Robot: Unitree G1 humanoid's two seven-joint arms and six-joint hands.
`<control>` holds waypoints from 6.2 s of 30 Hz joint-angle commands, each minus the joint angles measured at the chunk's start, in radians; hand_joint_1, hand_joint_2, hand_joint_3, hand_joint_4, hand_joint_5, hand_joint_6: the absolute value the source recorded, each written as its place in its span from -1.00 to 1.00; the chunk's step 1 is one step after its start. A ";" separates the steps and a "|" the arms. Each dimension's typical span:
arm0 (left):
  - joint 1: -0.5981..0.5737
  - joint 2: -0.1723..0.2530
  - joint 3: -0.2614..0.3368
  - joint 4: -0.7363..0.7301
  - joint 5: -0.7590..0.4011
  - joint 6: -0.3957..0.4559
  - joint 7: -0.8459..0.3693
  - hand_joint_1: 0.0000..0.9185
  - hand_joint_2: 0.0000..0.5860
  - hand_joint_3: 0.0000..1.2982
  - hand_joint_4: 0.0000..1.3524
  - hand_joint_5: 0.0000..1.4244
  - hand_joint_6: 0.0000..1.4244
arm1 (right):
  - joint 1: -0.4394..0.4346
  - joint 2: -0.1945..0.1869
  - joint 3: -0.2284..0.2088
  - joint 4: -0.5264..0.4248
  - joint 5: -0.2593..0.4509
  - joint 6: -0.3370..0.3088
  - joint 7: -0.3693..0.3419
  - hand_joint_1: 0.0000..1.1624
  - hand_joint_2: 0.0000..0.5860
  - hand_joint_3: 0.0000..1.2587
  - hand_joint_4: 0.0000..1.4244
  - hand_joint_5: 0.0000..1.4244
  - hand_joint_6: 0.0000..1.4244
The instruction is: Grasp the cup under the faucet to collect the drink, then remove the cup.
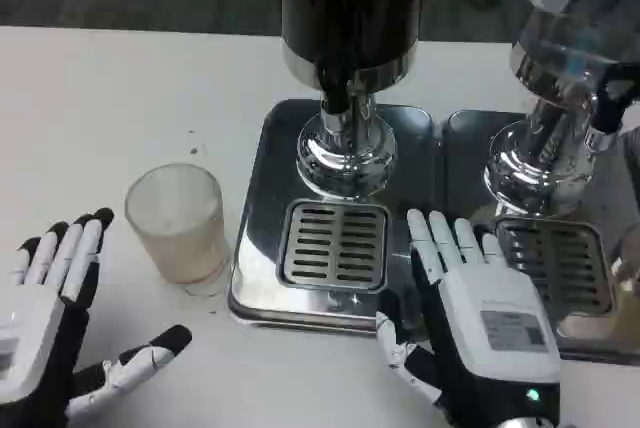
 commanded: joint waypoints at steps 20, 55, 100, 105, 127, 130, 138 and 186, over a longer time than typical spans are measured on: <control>-0.010 -0.005 0.028 0.008 -0.041 -0.067 0.059 -1.00 -0.56 -1.00 -1.00 -0.92 -1.00 | 0.038 0.008 -0.018 -0.041 -0.003 0.035 -0.008 -0.36 0.97 -1.00 -1.00 -1.00 -1.00; -0.438 -0.071 0.029 0.673 -0.382 -0.461 -0.217 -1.00 -1.00 -1.00 -1.00 -1.00 -1.00 | 0.060 0.011 -0.034 -0.076 0.002 0.045 0.005 -0.35 0.97 -1.00 -1.00 -1.00 -1.00; -0.642 -0.129 -0.029 0.967 -0.457 -0.476 -0.427 -0.45 -0.86 -1.00 -1.00 -0.73 -0.68 | 0.077 0.039 -0.033 -0.081 0.000 0.047 -0.008 -0.31 0.93 -1.00 -1.00 -1.00 -0.90; -0.644 -0.126 -0.042 0.966 -0.443 -0.474 -0.412 -0.24 -0.78 -1.00 -1.00 -0.66 -0.61 | 0.074 0.039 -0.034 -0.078 0.005 0.044 -0.008 -0.31 0.92 -1.00 -1.00 -1.00 -0.88; -0.650 -0.116 -0.066 0.962 -0.423 -0.502 -0.290 -0.10 -0.69 -0.19 -0.10 0.10 0.29 | 0.073 0.049 -0.036 -0.070 0.014 0.045 -0.013 -0.29 0.92 -1.00 -1.00 -1.00 -0.83; -0.652 -0.116 -0.064 0.960 -0.415 -0.505 -0.269 -0.09 -0.69 -0.17 -0.08 0.10 0.29 | 0.071 0.051 -0.037 -0.067 0.017 0.045 -0.014 -0.29 0.92 -1.00 -1.00 -1.00 -0.83; -0.658 -0.115 -0.055 0.954 -0.398 -0.510 -0.208 -0.05 -0.66 -0.06 0.03 0.18 0.37 | 0.061 0.054 -0.037 -0.056 0.021 0.043 -0.022 -0.29 0.92 -1.00 -1.00 -1.00 -0.82; -0.899 -0.212 -0.315 0.965 -0.048 -0.490 0.103 0.21 -0.87 0.09 0.17 0.26 0.46 | 0.061 0.077 -0.040 -0.059 0.000 0.080 -0.055 -0.29 0.92 -1.00 -1.00 -1.00 -0.82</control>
